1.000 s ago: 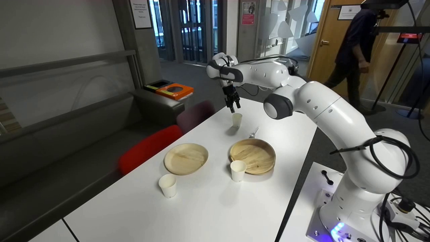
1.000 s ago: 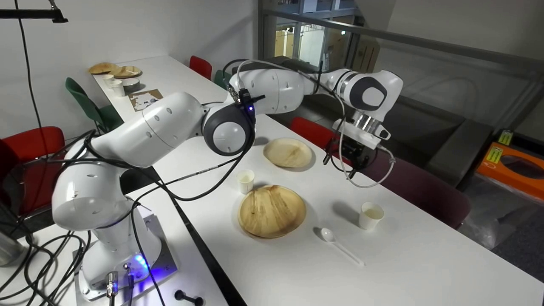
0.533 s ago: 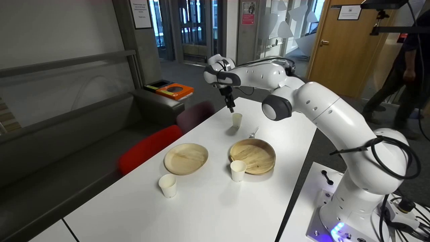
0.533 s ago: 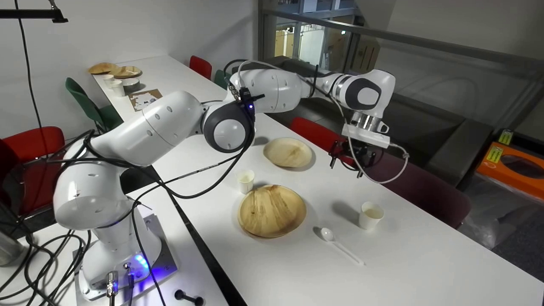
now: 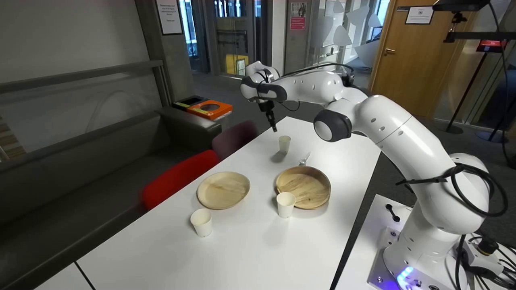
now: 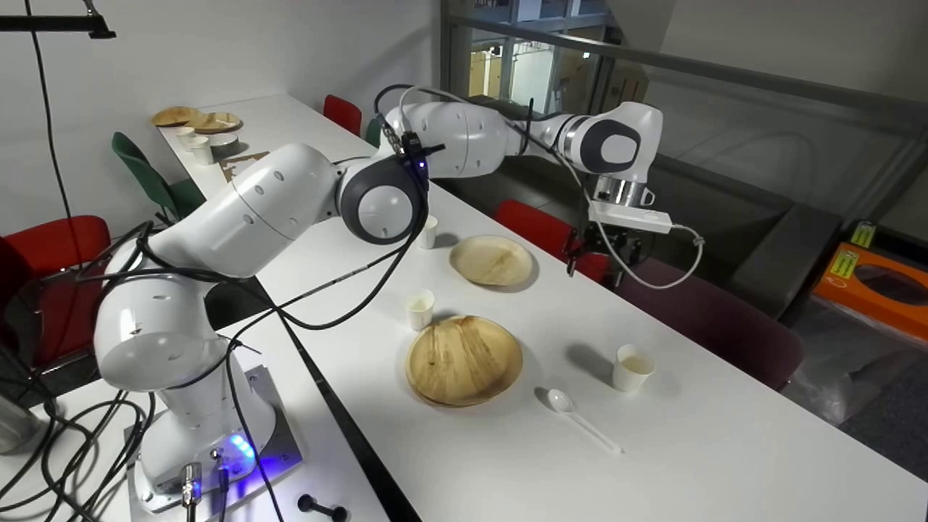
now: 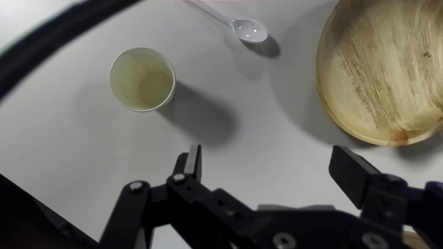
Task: Pick up one brown paper plate and put it in front of the red chair on the table
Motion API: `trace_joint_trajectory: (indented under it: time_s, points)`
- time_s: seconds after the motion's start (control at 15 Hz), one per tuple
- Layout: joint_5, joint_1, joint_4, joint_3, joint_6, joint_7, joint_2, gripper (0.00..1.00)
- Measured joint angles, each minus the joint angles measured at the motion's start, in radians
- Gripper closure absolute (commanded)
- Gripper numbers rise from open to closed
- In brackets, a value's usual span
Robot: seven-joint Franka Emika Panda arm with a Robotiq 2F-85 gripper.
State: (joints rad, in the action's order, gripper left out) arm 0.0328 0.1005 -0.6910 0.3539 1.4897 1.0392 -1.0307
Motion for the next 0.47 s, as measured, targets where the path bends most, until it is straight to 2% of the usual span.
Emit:
trace_joint_trajectory:
  time_s: [0.47]
  points:
    - [0.0, 0.0, -0.007, 0.0, 0.001, 0.0, 0.0, 0.0]
